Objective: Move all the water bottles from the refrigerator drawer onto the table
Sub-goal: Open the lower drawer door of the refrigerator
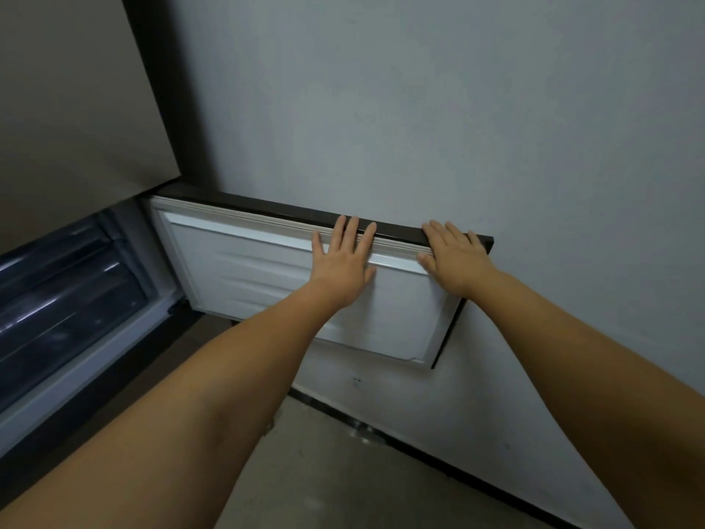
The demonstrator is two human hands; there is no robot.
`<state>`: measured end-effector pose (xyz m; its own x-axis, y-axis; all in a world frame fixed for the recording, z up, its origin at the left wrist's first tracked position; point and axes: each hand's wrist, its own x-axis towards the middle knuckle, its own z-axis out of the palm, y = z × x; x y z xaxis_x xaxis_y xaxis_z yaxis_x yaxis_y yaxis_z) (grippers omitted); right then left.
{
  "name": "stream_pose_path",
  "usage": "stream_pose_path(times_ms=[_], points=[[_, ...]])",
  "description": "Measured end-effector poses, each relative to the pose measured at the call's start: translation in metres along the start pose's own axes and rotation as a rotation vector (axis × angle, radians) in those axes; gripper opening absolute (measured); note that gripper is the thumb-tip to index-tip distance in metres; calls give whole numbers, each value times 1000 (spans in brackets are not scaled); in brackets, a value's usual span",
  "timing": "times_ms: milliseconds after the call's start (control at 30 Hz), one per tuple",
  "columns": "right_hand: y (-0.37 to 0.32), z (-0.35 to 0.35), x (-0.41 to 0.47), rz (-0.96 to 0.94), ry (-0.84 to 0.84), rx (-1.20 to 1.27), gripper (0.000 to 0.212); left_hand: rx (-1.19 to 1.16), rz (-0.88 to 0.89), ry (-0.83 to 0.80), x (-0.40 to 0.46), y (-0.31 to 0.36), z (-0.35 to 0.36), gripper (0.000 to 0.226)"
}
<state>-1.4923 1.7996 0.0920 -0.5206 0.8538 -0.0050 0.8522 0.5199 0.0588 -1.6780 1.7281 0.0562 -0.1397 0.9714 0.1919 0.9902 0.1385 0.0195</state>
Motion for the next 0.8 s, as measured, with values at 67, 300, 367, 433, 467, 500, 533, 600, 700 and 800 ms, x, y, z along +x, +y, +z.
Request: stream_pose_path(times_ms=[67, 300, 367, 433, 467, 500, 533, 600, 700, 800], points=[[3, -1, 3, -24, -2, -1, 61, -17, -8, -1, 0, 2, -2, 69], [-7, -10, 10, -92, 11, -4, 64, -152, -7, 8, -21, -18, -17, 65], [-36, -14, 16, -218, 82, -11, 64, -194, -79, 37, -38, -28, -19, 63], [-75, -16, 20, -366, 145, 19, 61, -194, -159, 76, -57, -40, -20, 62], [-91, -15, 21, -429, 184, 47, 57, -188, -192, 83, -65, -46, -20, 61], [-109, -13, 21, -497, 227, 90, 54, -180, -237, 83, -76, -55, -21, 60], [-127, -8, 21, -566, 263, 146, 50, -180, -295, 70, -89, -67, -20, 58], [-159, 5, 18, -659, 250, 279, 44, -226, -439, 31, -119, -94, -16, 53], [-202, 32, 14, -717, 95, 343, 41, -295, -660, -35, -174, -133, -8, 48], [-249, 55, 17, -776, -25, 291, 41, -364, -870, -57, -223, -167, -1, 38]])
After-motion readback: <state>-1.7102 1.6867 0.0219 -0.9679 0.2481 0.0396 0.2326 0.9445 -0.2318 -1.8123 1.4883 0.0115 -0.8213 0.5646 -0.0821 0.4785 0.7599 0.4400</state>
